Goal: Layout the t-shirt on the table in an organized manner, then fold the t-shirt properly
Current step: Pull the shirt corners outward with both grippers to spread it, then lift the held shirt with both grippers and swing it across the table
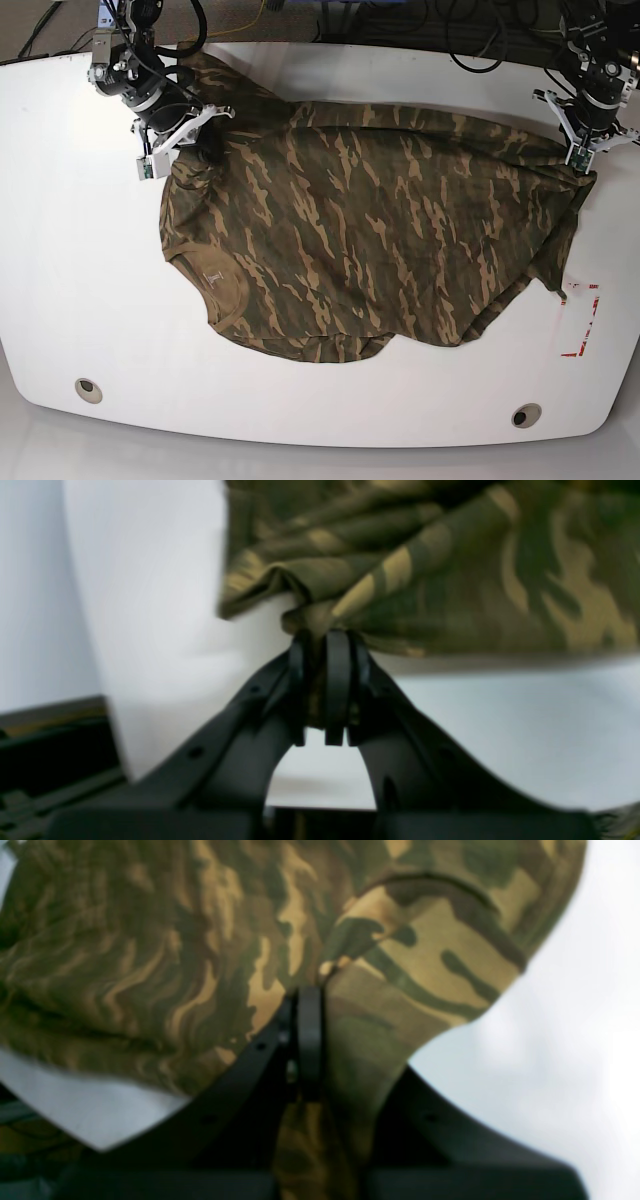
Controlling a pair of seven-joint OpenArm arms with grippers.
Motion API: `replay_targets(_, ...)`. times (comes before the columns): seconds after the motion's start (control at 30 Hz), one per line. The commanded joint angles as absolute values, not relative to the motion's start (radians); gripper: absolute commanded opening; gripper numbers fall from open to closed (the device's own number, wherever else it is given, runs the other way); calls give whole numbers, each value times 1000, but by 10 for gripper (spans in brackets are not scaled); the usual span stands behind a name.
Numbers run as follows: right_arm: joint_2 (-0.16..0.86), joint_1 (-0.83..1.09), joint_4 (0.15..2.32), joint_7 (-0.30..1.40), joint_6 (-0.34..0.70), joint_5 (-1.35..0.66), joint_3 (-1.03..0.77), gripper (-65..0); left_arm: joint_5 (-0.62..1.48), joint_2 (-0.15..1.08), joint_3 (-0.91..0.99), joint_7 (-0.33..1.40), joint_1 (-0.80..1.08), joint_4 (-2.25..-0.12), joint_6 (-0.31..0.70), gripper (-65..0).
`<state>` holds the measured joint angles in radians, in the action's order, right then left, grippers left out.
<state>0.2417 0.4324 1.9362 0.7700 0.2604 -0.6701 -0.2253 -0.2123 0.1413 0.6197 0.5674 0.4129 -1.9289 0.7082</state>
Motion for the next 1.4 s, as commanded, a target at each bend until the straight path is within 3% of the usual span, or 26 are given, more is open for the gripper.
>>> replay_targets(0.0,252,467,1968,751,262,-679,-252,-650,-209,189,618,553,414,-1949,698,-621)
replay_targets(0.7,277,501,1870,751,260,-673,-323,-650,-219,228,572,575,559,-1943,698,-621)
replay_targets(1.0,277,441,1773,751,260,-674,-326,-650,-219,228,427,581,553,-1943,698,-621)
replay_targets(1.37,292,271,1682,766,260,-674,-323,-650,-220,229,292,700,282,-1940,698,-621)
